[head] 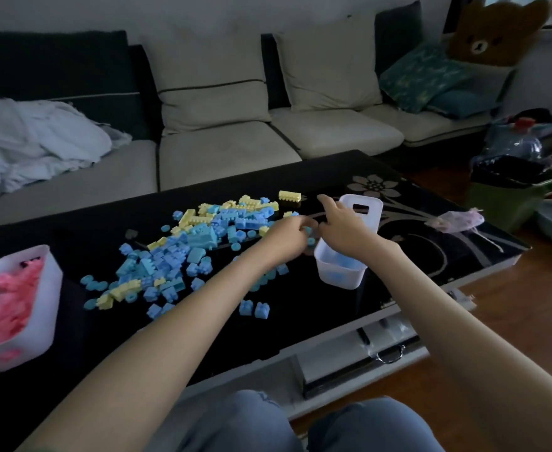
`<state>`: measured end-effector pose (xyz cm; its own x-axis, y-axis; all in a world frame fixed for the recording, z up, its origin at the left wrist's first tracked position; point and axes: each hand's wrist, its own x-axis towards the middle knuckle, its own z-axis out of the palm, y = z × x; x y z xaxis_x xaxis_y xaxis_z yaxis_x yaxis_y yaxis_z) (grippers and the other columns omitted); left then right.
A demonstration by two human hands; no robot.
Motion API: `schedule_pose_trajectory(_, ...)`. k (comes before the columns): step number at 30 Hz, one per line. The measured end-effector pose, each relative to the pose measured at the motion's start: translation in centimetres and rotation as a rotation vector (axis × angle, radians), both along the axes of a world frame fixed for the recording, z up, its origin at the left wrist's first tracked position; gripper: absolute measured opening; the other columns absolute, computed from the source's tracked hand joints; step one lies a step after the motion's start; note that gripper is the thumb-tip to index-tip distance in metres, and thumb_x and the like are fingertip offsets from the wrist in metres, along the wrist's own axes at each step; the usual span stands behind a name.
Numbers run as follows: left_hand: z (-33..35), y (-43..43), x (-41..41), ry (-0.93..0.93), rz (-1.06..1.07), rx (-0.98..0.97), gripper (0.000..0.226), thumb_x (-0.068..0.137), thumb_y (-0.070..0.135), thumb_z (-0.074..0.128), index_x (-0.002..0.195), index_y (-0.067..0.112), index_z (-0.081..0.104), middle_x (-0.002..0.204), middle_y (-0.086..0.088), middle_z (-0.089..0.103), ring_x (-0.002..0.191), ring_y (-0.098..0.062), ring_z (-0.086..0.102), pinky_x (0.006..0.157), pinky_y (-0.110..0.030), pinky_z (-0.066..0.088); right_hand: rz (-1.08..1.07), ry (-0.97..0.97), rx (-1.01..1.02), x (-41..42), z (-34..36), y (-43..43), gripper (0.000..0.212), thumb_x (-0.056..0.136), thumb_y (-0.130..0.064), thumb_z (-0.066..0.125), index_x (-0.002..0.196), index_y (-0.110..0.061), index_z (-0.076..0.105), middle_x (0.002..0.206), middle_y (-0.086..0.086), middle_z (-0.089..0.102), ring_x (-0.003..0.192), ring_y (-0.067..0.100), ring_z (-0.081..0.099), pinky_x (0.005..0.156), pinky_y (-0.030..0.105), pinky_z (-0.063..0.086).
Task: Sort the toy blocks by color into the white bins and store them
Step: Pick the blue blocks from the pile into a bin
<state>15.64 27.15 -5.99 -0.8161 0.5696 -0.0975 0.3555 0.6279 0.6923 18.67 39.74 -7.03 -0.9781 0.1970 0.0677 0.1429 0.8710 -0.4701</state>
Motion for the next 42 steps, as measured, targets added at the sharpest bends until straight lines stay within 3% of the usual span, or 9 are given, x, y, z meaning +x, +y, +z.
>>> schedule_pose_trajectory(3, -0.7, -4.8, -0.1, 0.021, 0.027, -0.081, 0.050, 0.091, -0.005, 0.033, 0.126, 0.022, 0.056, 0.125, -0.003, 0.058, 0.111, -0.017, 0.055, 0.085, -0.029, 0.046, 0.176, 0.037, -0.002, 0.6, -0.3, -3.2, 0.053, 0.093, -0.021, 0.048, 0.141, -0.010, 0.031, 0.136, 0.015, 0.044, 0.125, 0.032, 0.040, 0.101, 0.044, 0.036)
schedule_pose_trajectory(6, -1.7, -10.0, 0.4, -0.005, 0.085, -0.142, 0.053, 0.089, -0.009, 0.032, 0.124, 0.022, 0.056, 0.125, 0.001, 0.057, 0.111, -0.014, 0.053, 0.089, -0.028, 0.044, 0.442, -0.163, 0.018, 1.6, -1.7, -6.4, 0.053, 0.091, -0.025, 0.055, 0.138, -0.013, 0.033, 0.130, 0.009, 0.049, 0.114, 0.025, 0.051, 0.090, 0.035, 0.042)
schedule_pose_trajectory(9, -2.7, -14.8, 1.1, -0.068, 0.151, -0.159, 0.046, 0.093, -0.006, 0.031, 0.118, 0.023, 0.057, 0.120, 0.004, 0.058, 0.108, -0.009, 0.053, 0.086, -0.026, 0.043, 0.563, -0.324, 0.054, 2.7, -3.6, -9.2, 0.067, 0.089, -0.037, 0.060, 0.143, -0.018, 0.022, 0.143, 0.005, 0.036, 0.123, 0.022, 0.046, 0.095, 0.036, 0.043)
schedule_pose_trajectory(14, -3.5, -20.9, 1.6, -0.050, 0.241, -0.143, 0.028, 0.097, 0.010, 0.041, 0.107, 0.028, 0.059, 0.111, 0.003, 0.062, 0.103, -0.019, 0.061, 0.090, -0.040, 0.049, 0.593, -0.327, 0.285, 3.7, -6.2, -11.7, 0.062, 0.095, -0.035, 0.051, 0.145, -0.022, 0.015, 0.144, 0.010, 0.028, 0.128, 0.029, 0.040, 0.095, 0.038, 0.042)
schedule_pose_trajectory(21, -4.6, -25.9, 1.2, 0.134, 0.287, -0.288, 0.021, 0.098, 0.022, 0.042, 0.112, 0.026, 0.057, 0.108, -0.002, 0.060, 0.092, -0.026, 0.062, 0.074, -0.032, 0.047, 0.509, -0.295, 0.277, 3.5, -6.0, -14.1, 0.028, 0.099, -0.017, 0.042, 0.127, -0.016, 0.036, 0.117, 0.013, 0.042, 0.088, 0.025, 0.054, 0.069, 0.032, 0.040)
schedule_pose_trajectory(26, -6.2, -27.4, 1.9, 0.073, 0.111, -0.445, 0.065, 0.085, 0.054, 0.058, 0.138, 0.033, 0.027, 0.140, -0.006, 0.024, 0.126, -0.023, 0.038, 0.107, -0.039, 0.035, 0.524, -0.231, 0.170, 2.3, -5.5, -17.2, 0.015, 0.100, -0.021, 0.040, 0.115, -0.020, 0.035, 0.107, 0.009, 0.044, 0.080, 0.028, 0.056, 0.070, 0.039, 0.046)
schedule_pose_trajectory(31, -8.6, -28.5, 1.9, 0.295, 0.012, -0.452, 0.079, 0.085, 0.053, 0.059, 0.146, 0.025, 0.018, 0.137, -0.002, 0.021, 0.134, -0.021, 0.023, 0.112, -0.036, 0.026, 0.550, -0.113, 0.420, 0.8, -6.9, -20.7, 0.057, 0.097, -0.045, 0.040, 0.143, -0.021, 0.016, 0.137, 0.012, 0.034, 0.112, 0.036, 0.051, 0.083, 0.043, 0.049)
schedule_pose_trajectory(34, -9.2, -29.5, 1.2, 0.439, -0.010, -0.447, 0.073, 0.087, 0.051, 0.058, 0.146, 0.023, 0.027, 0.139, -0.005, 0.025, 0.133, -0.022, 0.025, 0.111, -0.033, 0.027, 0.604, -0.037, 0.593, 0.0, -8.1, -21.4, 0.060, 0.098, -0.050, 0.031, 0.147, -0.026, 0.007, 0.144, 0.012, 0.026, 0.119, 0.035, 0.045, 0.082, 0.040, 0.050)
schedule_pose_trajectory(42, -10.1, -29.1, -0.3, 0.537, -0.060, -0.345, 0.053, 0.095, 0.037, 0.052, 0.141, 0.018, 0.035, 0.125, -0.002, 0.041, 0.117, -0.016, 0.042, 0.096, -0.028, 0.040, 0.721, 0.013, 0.599, -1.8, -8.6, -22.0, 0.038, 0.100, -0.042, 0.029, 0.125, -0.015, 0.036, 0.118, 0.004, 0.040, 0.083, 0.024, 0.058, 0.056, 0.033, 0.047)
